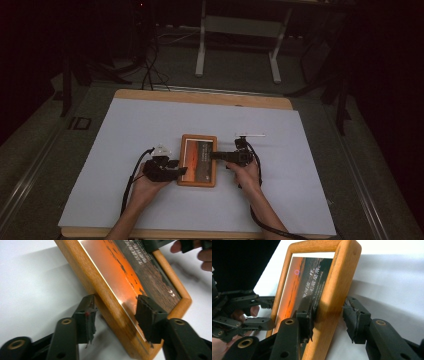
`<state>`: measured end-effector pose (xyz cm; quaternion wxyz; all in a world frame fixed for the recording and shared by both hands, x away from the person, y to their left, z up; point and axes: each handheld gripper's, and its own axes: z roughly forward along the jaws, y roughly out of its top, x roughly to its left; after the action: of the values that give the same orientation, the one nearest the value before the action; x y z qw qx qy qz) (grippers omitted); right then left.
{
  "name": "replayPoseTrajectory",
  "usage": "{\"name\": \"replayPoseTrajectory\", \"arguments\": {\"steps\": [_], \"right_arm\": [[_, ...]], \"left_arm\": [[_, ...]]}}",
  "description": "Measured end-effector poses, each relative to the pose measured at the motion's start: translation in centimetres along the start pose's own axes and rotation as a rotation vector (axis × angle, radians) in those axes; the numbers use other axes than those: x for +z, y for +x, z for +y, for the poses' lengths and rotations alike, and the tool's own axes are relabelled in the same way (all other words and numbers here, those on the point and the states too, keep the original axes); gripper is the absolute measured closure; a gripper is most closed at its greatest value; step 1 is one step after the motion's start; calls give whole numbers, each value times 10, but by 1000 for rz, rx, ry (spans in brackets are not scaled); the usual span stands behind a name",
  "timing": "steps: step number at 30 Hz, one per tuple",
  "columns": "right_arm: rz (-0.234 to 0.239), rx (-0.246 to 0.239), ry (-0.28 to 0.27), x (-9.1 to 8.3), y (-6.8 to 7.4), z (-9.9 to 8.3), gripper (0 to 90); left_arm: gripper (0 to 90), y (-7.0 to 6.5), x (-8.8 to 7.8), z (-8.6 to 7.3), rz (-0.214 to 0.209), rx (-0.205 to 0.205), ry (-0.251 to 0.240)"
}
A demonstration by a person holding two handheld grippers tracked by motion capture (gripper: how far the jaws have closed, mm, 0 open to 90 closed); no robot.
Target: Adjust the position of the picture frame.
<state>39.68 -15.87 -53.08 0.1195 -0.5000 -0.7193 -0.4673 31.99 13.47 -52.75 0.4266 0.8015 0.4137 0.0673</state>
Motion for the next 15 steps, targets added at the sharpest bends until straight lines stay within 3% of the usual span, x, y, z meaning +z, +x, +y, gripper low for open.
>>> {"name": "replayPoseTrajectory", "arguments": {"steps": [15], "right_arm": [[-13,9,-12,-4,-3,0,596]], "left_arm": [[533,-4,3,0,-21,9,0]]}}
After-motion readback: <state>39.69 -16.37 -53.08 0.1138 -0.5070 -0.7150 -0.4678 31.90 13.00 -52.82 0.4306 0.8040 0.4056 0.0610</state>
